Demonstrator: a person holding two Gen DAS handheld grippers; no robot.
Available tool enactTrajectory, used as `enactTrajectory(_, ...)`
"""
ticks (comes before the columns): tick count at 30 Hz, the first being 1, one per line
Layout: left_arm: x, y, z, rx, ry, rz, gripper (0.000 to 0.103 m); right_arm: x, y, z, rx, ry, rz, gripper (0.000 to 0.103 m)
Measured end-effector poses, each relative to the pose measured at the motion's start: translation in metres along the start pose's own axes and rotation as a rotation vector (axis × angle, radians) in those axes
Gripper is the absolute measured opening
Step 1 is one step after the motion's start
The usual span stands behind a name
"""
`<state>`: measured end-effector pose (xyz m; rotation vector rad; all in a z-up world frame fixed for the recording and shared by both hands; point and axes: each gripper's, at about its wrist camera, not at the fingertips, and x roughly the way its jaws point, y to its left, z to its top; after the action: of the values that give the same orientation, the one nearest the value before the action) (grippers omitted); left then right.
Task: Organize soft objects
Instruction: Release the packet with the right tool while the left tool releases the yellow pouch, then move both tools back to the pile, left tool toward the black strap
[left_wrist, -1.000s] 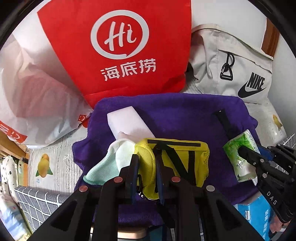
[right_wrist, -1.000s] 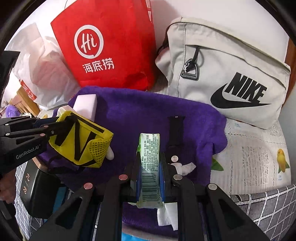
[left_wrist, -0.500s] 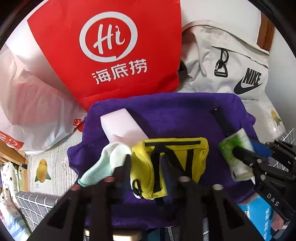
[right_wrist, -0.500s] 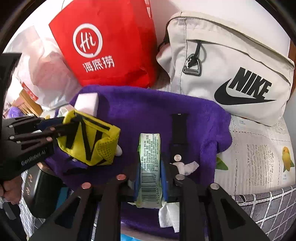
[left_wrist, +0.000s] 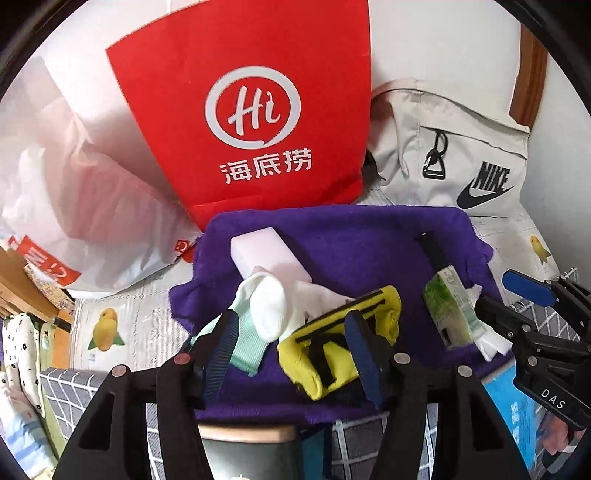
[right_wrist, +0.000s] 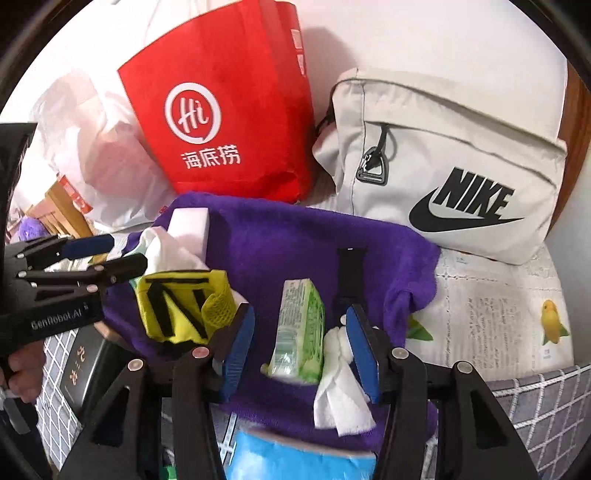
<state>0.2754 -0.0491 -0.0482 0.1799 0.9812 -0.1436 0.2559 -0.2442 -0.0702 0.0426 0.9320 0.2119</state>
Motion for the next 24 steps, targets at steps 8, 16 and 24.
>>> enactTrajectory(8, -0.036, 0.005, -0.026, -0.008, -0.022, 0.008, 0.057, -0.044, 0.015, -0.025, -0.019, -0.023, -0.016, 0.052)
enactTrajectory(16, -0.073, -0.002, -0.072, -0.006, -0.019, 0.002, 0.057, -0.091, 0.028, -0.067, -0.011, -0.04, -0.017, 0.051)
enactTrajectory(24, -0.099, -0.023, -0.126, -0.004, 0.008, -0.02, 0.057, -0.13, 0.025, -0.112, 0.038, -0.055, -0.022, 0.052)
